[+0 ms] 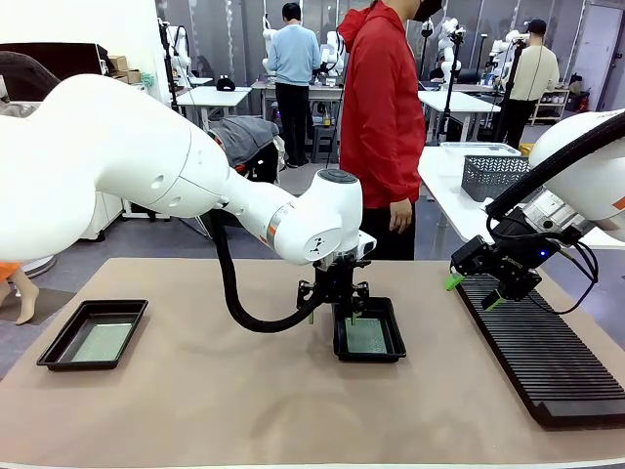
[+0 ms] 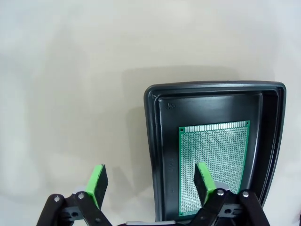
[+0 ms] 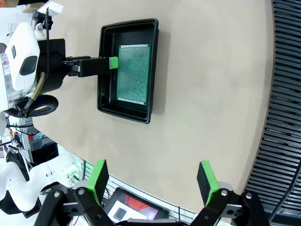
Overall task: Inspect and transfer BCBs to ESD trays.
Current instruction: Pick up the ESD tray and place it on the left side of the table.
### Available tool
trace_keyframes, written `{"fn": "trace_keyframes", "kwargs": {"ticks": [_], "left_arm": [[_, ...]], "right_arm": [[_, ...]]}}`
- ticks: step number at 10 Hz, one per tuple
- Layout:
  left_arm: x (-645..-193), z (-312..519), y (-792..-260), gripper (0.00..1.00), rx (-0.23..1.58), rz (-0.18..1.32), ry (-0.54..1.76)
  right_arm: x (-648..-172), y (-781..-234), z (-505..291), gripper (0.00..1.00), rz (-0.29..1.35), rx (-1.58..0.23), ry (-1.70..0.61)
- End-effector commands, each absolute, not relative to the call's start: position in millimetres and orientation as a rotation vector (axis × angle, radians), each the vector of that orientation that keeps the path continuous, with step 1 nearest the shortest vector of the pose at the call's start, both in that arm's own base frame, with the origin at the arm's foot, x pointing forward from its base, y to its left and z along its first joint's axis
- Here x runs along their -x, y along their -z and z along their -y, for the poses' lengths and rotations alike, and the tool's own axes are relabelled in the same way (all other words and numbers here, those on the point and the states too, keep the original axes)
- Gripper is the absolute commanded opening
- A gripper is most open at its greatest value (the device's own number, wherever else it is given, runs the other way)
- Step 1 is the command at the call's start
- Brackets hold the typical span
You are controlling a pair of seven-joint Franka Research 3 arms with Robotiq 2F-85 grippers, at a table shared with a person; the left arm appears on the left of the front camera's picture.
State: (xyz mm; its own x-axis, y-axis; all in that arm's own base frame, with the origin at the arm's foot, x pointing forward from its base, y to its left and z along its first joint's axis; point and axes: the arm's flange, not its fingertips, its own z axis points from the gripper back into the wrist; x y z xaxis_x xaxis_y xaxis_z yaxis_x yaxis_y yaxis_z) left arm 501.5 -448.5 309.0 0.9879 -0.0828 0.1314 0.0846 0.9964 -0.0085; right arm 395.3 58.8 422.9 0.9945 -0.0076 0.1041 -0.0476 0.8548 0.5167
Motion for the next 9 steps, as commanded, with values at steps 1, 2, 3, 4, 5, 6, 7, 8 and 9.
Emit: {"fn": "trace_keyframes", "kwargs": {"ticks": [1,2,3,4,5,6,7,8,9], "left_arm": [[-502.4,449.1,-306.1,0.92,0.023,0.133,0.081],[-502.0,451.6,-306.2,0.90,0.029,0.146,0.078],[-500.8,453.0,-308.3,0.86,0.022,0.151,0.075],[-500.5,452.7,-308.6,0.83,0.024,0.146,0.076],[-500.7,452.1,-307.5,0.76,0.031,0.145,0.080],[-500.6,451.8,-307.7,0.73,0.034,0.149,0.080],[-501.6,451.1,-308.2,0.66,0.031,0.144,0.079],[-502.6,450.2,-307.7,0.63,0.033,0.145,0.079],[-503.3,450.1,-307.7,0.56,0.033,0.145,0.080]], "right_arm": [[-397.0,-424.8,-60.7,1.00,0.096,-0.542,-0.004],[-397.0,-424.8,-60.7,1.00,0.096,-0.542,-0.004],[-397.0,-424.8,-60.7,1.00,0.096,-0.542,-0.004],[-397.0,-424.8,-60.7,1.00,0.096,-0.542,-0.004],[-397.0,-424.8,-60.7,1.00,0.096,-0.542,-0.004],[-397.0,-424.8,-60.7,1.00,0.096,-0.542,-0.004],[-397.0,-424.8,-60.7,1.00,0.096,-0.542,-0.004],[-397.0,-424.8,-60.7,1.00,0.096,-0.542,-0.004],[-397.0,-424.8,-60.7,1.00,0.096,-0.542,-0.004]]}}
